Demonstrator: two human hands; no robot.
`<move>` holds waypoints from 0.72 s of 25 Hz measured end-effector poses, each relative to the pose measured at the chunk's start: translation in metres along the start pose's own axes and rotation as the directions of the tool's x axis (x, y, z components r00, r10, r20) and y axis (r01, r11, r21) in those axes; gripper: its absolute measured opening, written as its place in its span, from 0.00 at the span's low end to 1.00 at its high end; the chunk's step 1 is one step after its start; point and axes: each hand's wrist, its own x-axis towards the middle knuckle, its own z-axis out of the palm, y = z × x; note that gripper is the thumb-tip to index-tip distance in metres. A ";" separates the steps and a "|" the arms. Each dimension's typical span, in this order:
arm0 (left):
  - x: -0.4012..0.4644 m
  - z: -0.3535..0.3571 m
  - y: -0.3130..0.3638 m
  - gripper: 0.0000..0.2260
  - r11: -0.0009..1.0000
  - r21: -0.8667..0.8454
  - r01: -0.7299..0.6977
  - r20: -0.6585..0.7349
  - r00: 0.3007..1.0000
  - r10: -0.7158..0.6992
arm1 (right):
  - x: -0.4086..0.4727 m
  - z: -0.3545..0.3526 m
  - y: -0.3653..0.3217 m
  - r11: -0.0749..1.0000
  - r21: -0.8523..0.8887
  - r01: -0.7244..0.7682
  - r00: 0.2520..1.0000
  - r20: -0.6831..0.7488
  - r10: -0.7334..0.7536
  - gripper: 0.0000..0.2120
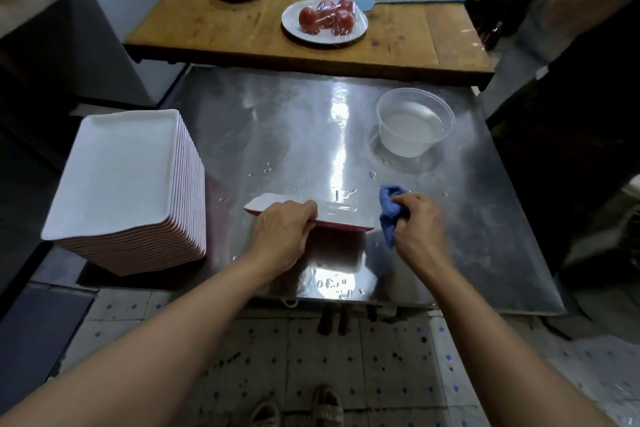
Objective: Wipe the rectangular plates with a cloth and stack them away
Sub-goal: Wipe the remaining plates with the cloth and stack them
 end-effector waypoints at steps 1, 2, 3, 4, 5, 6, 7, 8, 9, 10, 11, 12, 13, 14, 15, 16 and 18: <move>0.008 -0.007 0.001 0.03 1.000 0.006 0.015 -0.020 1.000 -0.015 | 0.001 -0.004 -0.006 0.999 0.034 0.011 1.000 -0.019 -0.011 0.13; 0.015 -0.015 0.003 0.03 0.998 -0.010 0.054 -0.045 0.998 -0.055 | 0.002 -0.007 -0.012 0.998 0.056 0.022 0.999 -0.036 -0.020 0.13; 0.021 -0.023 0.006 0.03 0.993 -0.051 0.108 -0.071 0.991 -0.112 | 0.003 -0.011 -0.019 0.997 0.069 0.030 0.998 -0.055 -0.026 0.14; 0.025 -0.032 0.008 0.03 0.979 -0.119 0.163 -0.093 0.980 -0.174 | 0.004 -0.014 -0.027 0.996 0.082 0.036 0.996 -0.081 -0.029 0.15; 0.029 -0.041 0.009 0.03 0.956 -0.206 0.209 -0.104 0.967 -0.234 | 0.004 -0.017 -0.035 0.994 0.097 0.044 0.993 -0.115 -0.033 0.16; 0.031 -0.049 0.010 0.03 0.922 -0.296 0.250 -0.102 0.951 -0.290 | 0.005 -0.021 -0.044 0.992 0.113 0.060 0.988 -0.151 -0.043 0.17; 0.033 -0.059 0.010 0.05 0.882 -0.374 0.285 -0.092 0.935 -0.342 | 0.006 -0.025 -0.055 0.988 0.126 0.087 0.981 -0.185 -0.063 0.17; 0.034 -0.069 0.011 0.07 0.840 -0.442 0.314 -0.076 0.920 -0.384 | 0.007 -0.030 -0.067 0.984 0.135 0.119 0.973 -0.213 -0.088 0.17; 0.035 -0.079 0.013 0.09 0.797 -0.503 0.335 -0.057 0.907 -0.417 | 0.009 -0.035 -0.079 0.978 0.139 0.158 0.965 -0.232 -0.123 0.17; 0.035 -0.087 0.015 0.10 0.757 -0.557 0.343 -0.043 0.898 -0.438 | 0.011 -0.040 -0.093 0.969 0.136 0.206 0.956 -0.240 -0.169 0.17; 0.034 -0.095 0.017 0.10 0.719 -0.605 0.341 -0.033 0.892 -0.451 | 0.012 -0.044 -0.106 0.957 0.125 0.261 0.945 -0.238 -0.226 0.16; 0.033 -0.101 0.020 0.10 0.684 -0.649 0.334 -0.027 0.888 -0.459 | 0.014 -0.046 -0.119 0.943 0.106 0.317 0.931 -0.227 -0.287 0.16; 0.032 -0.107 0.022 0.10 0.648 -0.687 0.328 -0.020 0.884 -0.467 | 0.016 -0.046 -0.130 0.929 0.077 0.363 0.916 -0.211 -0.340 0.15; 0.031 -0.111 0.025 0.10 0.613 -0.722 0.320 -0.014 0.880 -0.475 | 0.017 -0.046 -0.140 0.920 0.038 0.391 0.905 -0.198 -0.376 0.15; 0.029 -0.116 0.027 0.10 0.580 -0.755 0.308 -0.013 0.876 -0.482 | 0.017 -0.044 -0.149 0.911 -0.007 0.413 0.892 -0.197 -0.406 0.15; 0.027 -0.122 0.029 0.11 0.547 -0.784 0.294 -0.014 0.872 -0.489 | 0.017 -0.043 -0.156 0.900 -0.043 0.434 0.877 -0.206 -0.433 0.14; 0.024 -0.131 0.031 0.11 0.487 -0.828 0.277 -0.013 0.859 -0.511 | 0.015 -0.041 -0.166 0.877 -0.054 0.478 0.847 -0.236 -0.476 0.11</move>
